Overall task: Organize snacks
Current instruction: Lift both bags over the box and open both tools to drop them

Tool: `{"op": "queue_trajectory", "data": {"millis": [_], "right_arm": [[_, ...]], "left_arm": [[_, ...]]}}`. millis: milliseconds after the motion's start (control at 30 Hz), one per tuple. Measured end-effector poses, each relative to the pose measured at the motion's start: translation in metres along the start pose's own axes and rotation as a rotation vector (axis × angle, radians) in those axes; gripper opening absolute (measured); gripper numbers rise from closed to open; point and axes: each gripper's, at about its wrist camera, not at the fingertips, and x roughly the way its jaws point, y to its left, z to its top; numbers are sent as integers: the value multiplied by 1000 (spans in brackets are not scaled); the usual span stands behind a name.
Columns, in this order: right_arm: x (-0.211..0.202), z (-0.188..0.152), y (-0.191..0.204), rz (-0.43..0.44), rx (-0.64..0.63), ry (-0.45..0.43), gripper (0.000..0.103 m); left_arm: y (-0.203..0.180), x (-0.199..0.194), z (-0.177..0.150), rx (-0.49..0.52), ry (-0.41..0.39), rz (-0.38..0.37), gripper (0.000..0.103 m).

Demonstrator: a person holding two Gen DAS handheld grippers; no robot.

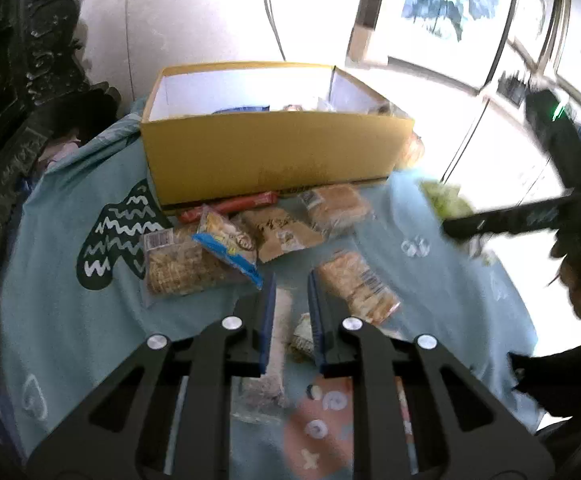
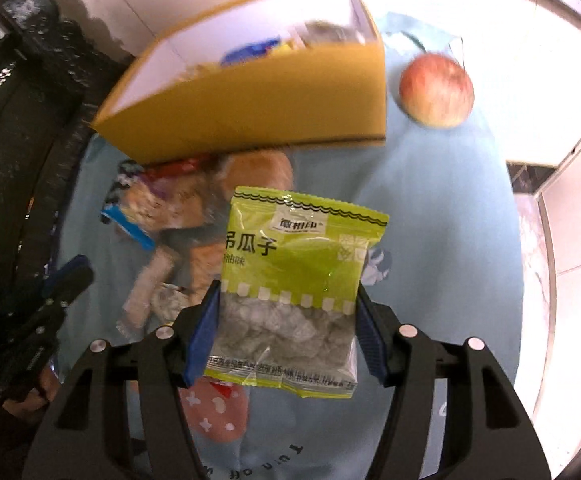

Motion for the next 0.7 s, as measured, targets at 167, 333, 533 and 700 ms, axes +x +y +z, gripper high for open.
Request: {"op": "queue_trajectory", "data": {"millis": [167,333,533,700], "right_arm": [[-5,-11,-6,-26,5,23,62],[7,-23,-2,-32,-15,53,62],[2,-23,-1,-22,-26,39,62],[-15,-20,4,15,-26,-3,62]], "left_arm": [[2,35,-27,39,142,55,23],[3,58,-45,61,202,77,50],[9,44,-40,1,155,46,28],[1,1,-18,-6,14,32,27]]}}
